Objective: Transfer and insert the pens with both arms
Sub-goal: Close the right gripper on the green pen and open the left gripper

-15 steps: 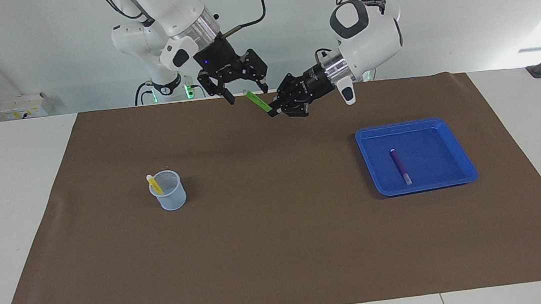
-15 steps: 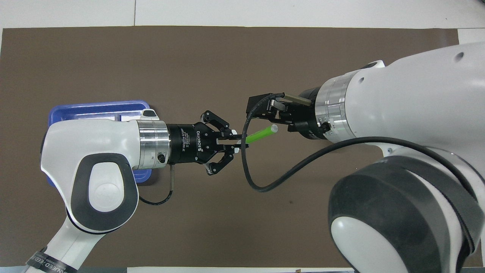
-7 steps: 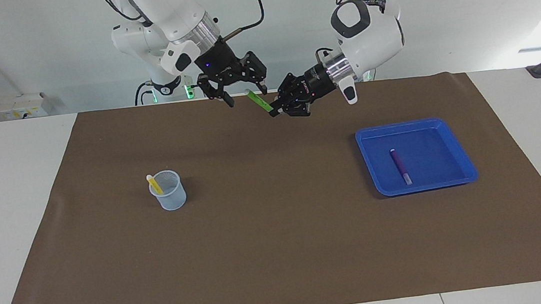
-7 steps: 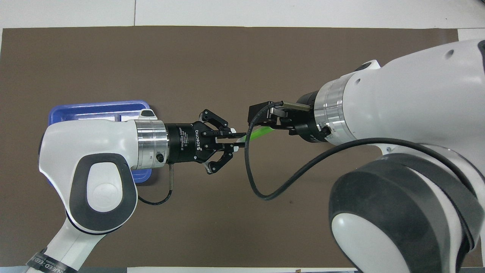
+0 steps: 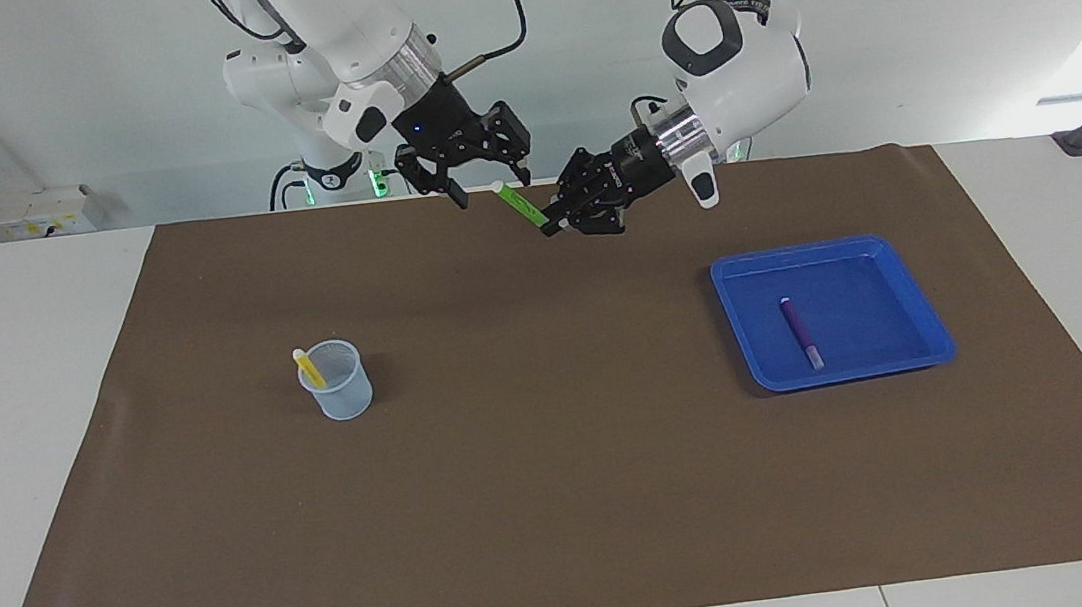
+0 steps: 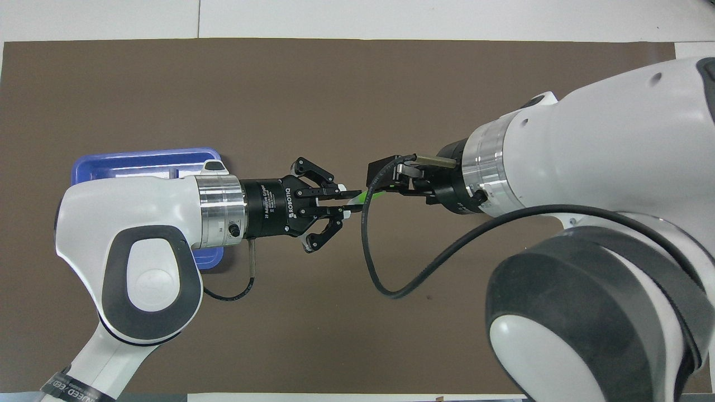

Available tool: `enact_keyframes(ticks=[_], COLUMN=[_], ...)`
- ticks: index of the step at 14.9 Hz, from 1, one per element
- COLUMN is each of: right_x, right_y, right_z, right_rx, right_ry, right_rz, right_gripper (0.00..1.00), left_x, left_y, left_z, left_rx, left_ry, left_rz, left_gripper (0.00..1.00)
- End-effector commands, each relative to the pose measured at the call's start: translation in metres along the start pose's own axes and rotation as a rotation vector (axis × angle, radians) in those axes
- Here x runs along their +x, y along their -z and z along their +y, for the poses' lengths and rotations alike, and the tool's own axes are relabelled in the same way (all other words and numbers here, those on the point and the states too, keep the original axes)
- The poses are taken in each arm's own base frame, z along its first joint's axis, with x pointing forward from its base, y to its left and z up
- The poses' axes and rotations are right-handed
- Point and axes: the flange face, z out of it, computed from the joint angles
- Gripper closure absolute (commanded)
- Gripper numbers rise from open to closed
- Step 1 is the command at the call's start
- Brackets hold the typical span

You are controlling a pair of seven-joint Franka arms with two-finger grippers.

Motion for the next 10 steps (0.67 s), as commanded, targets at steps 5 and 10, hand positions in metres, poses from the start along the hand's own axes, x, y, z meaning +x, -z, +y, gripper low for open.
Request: enact_keyframes(ticks=[5, 10], right_x=[0.0025, 0.0044], right_y=[0.0098, 0.0107], right_z=[-0.0031, -0.0044], right_rx=[0.032, 0.044], right_ry=[0.024, 0.020], right_rz=[0.027, 0.048], right_gripper=[0.52, 1.00], left_x=[0.0028, 0.0026], left_y=[0.0051, 0.0055], left_z=[-0.0091, -0.0085], left_rx=[-0.024, -0.033], left_ry=[0.022, 0.028], left_rz=[-0.007, -0.007], left_gripper=[1.00, 1.00])
